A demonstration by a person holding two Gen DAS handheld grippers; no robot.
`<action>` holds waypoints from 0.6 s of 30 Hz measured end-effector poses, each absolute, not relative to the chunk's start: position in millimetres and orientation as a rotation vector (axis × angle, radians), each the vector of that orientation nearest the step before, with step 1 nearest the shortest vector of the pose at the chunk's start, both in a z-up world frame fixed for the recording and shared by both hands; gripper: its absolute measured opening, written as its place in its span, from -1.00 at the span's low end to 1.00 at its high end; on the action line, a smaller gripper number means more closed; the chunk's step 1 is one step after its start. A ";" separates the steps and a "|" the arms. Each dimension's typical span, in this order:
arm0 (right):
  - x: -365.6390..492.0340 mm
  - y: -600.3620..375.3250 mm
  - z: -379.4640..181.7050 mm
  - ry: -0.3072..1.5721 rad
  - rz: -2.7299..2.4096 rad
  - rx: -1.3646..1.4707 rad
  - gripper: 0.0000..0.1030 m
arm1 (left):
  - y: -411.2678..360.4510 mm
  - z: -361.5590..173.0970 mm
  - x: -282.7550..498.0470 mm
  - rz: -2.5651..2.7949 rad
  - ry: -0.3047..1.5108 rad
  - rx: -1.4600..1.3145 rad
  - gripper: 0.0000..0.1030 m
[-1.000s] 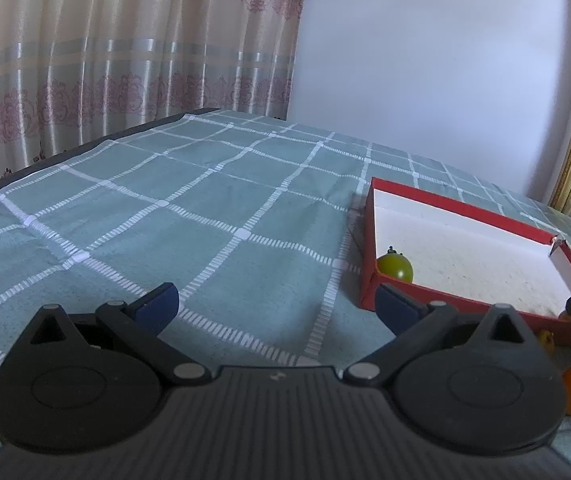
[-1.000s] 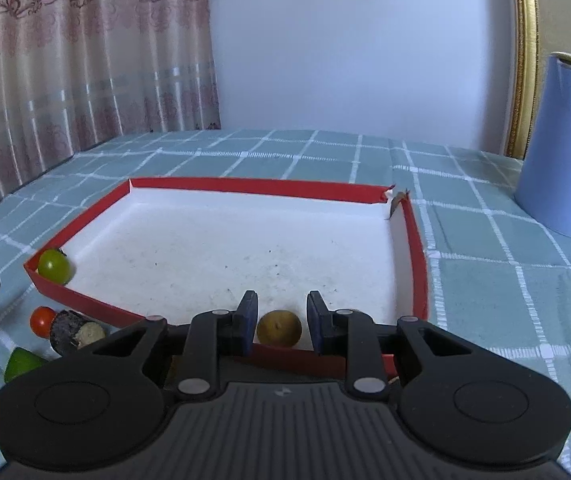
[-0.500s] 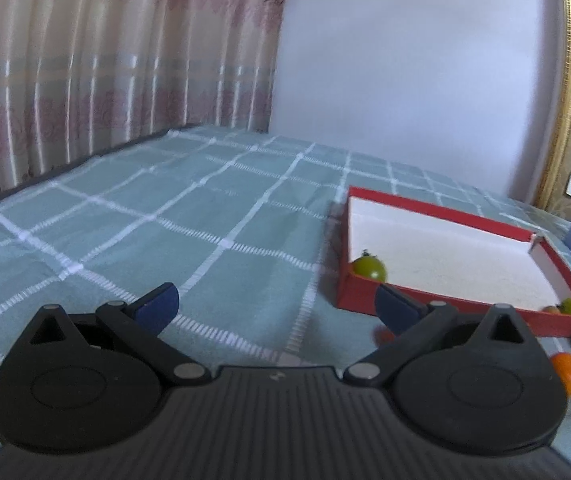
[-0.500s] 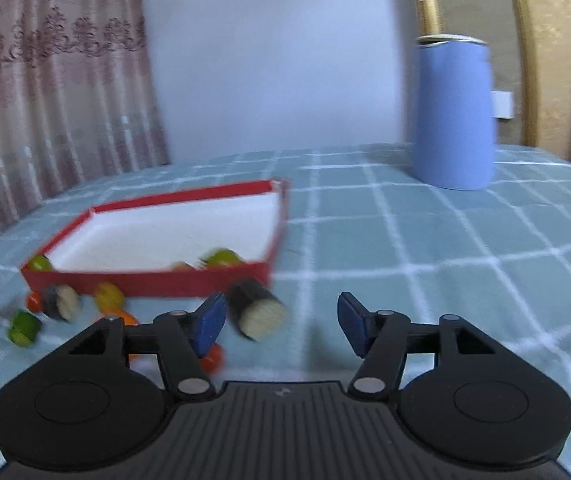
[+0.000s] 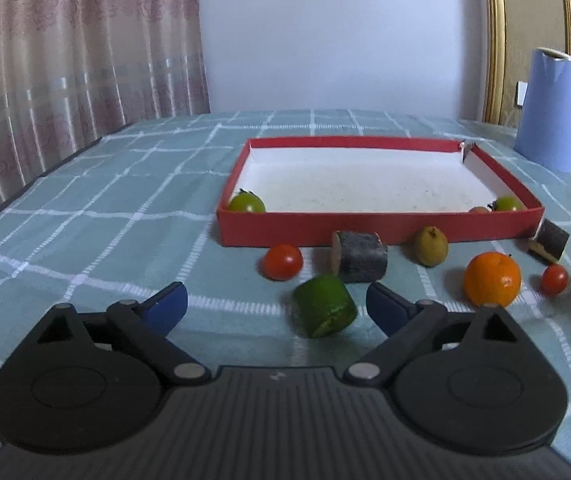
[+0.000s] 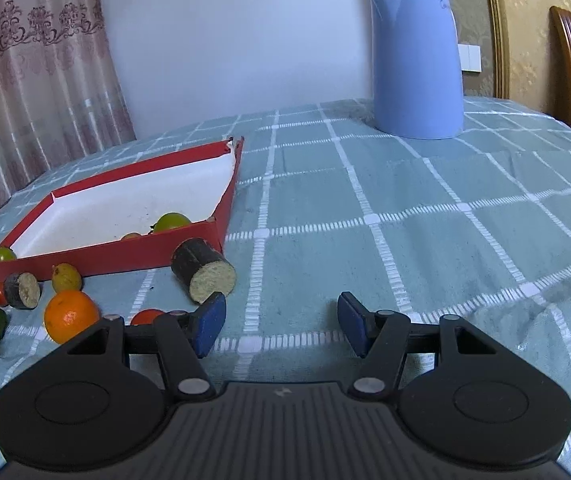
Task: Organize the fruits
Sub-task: 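Lower the left gripper onto the green lime piece and close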
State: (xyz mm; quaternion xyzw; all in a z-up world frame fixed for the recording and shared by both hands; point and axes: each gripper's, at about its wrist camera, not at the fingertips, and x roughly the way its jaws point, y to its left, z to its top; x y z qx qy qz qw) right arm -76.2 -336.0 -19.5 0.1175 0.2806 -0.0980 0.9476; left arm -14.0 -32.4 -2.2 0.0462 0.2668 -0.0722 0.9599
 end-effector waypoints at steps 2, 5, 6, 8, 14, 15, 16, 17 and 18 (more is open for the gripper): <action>-75.5 -336.2 -19.9 0.573 -0.198 0.241 0.19 | -36.8 -2.6 -12.7 -0.139 0.549 0.108 0.86; -75.2 -336.1 -20.1 0.577 -0.196 0.242 0.20 | -45.0 -5.8 -4.2 -0.124 0.584 0.142 0.86; -75.4 -336.3 -19.8 0.576 -0.195 0.244 0.21 | -46.9 -6.4 -2.2 -0.115 0.590 0.150 0.85; -75.2 -337.8 -19.9 0.574 -0.191 0.253 0.21 | -49.4 -7.3 1.9 -0.108 0.604 0.159 0.80; -75.5 -340.1 -20.8 0.571 -0.176 0.275 0.28 | -51.5 -10.9 11.4 -0.091 0.645 0.155 0.68; -75.1 -340.1 -21.0 0.573 -0.176 0.274 0.28 | -52.4 -11.0 11.9 -0.089 0.645 0.159 0.67; -74.7 -339.7 -21.0 0.574 -0.178 0.270 0.28 | -53.4 -11.0 12.0 -0.087 0.643 0.165 0.65; -74.6 -339.3 -20.9 0.576 -0.179 0.267 0.28 | -54.8 -10.9 12.4 -0.087 0.641 0.169 0.62; -74.3 -338.6 -20.9 0.577 -0.180 0.263 0.29 | -55.7 -10.9 12.7 -0.090 0.640 0.172 0.59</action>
